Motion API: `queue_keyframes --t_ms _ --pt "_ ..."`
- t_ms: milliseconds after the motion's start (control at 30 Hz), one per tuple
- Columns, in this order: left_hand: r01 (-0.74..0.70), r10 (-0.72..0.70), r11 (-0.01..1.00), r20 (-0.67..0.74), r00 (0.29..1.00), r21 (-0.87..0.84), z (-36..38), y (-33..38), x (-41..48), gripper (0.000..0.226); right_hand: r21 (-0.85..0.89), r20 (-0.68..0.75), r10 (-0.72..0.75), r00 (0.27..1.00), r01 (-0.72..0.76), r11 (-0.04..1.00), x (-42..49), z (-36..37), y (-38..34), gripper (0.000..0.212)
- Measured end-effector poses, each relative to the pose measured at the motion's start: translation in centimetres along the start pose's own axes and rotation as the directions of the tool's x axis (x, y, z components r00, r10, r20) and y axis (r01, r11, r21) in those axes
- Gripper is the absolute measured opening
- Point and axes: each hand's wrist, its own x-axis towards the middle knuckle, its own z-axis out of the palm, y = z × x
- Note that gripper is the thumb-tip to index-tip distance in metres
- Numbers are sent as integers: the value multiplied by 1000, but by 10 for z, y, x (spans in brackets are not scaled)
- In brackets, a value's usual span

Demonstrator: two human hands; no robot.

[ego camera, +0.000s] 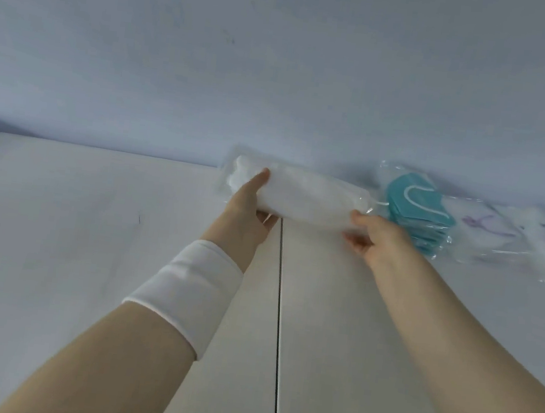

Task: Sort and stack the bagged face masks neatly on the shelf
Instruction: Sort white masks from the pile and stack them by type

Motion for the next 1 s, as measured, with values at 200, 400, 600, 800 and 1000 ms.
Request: queue_keyframes --t_ms 200,400,600,800,1000 --pt "-104 128 967 -88 988 232 -32 32 27 45 -82 -110 -87 990 78 994 19 4 -7 54" --pt "-270 411 824 -197 890 498 -30 22 44 45 73 -204 -83 975 100 992 11 28 13 63" --pt "-257 452 790 -244 858 556 -14 18 58 47 345 -253 -39 967 128 930 1 47 8 60" --pt "-244 435 788 -229 871 565 -3 15 62 48 470 -75 71 995 -27 882 -23 53 22 66" --pt "-270 476 669 -120 871 693 4 13 59 41 590 37 43 998 -57 805 -25 57 16 45"
